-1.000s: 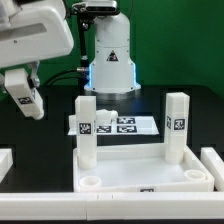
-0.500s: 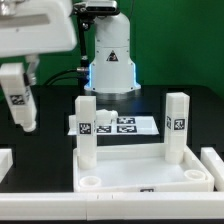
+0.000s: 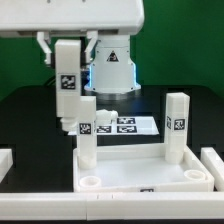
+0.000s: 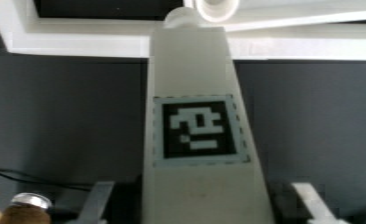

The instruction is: Assemble desk

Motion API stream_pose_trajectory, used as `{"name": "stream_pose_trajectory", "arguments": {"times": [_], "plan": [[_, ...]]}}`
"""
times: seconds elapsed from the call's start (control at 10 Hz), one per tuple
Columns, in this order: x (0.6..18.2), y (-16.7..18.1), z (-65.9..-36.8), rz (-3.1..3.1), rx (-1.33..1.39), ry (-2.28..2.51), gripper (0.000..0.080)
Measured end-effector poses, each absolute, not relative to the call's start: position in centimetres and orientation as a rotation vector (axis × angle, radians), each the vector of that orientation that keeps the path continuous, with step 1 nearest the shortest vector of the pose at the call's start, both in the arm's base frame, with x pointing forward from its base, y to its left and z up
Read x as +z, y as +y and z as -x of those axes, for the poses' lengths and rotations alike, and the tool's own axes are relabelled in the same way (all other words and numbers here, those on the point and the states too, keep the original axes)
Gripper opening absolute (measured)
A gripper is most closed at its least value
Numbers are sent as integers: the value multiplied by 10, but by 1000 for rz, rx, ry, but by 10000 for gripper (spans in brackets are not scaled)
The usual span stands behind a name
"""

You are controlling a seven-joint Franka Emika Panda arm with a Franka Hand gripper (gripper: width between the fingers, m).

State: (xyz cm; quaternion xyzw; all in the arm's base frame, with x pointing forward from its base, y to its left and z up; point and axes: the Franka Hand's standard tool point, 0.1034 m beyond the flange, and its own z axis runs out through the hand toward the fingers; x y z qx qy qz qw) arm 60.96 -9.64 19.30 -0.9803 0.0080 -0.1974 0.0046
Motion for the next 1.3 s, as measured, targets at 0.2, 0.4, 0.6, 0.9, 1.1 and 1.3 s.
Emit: {"name": "stream_pose_trajectory", "arguments": {"times": [0.2, 0.4, 0.6, 0.9, 1.1, 1.3], "plan": [[192, -96, -610, 3070, -617, 30, 285], [190, -72, -612, 3049, -661, 136, 285], [183, 0, -618, 2993, -687, 236, 285], [185, 41, -618, 2980, -684, 260, 285], [184, 43, -618, 2980, -681, 258, 285], [182, 46, -618, 2986, -686, 243, 285]]}}
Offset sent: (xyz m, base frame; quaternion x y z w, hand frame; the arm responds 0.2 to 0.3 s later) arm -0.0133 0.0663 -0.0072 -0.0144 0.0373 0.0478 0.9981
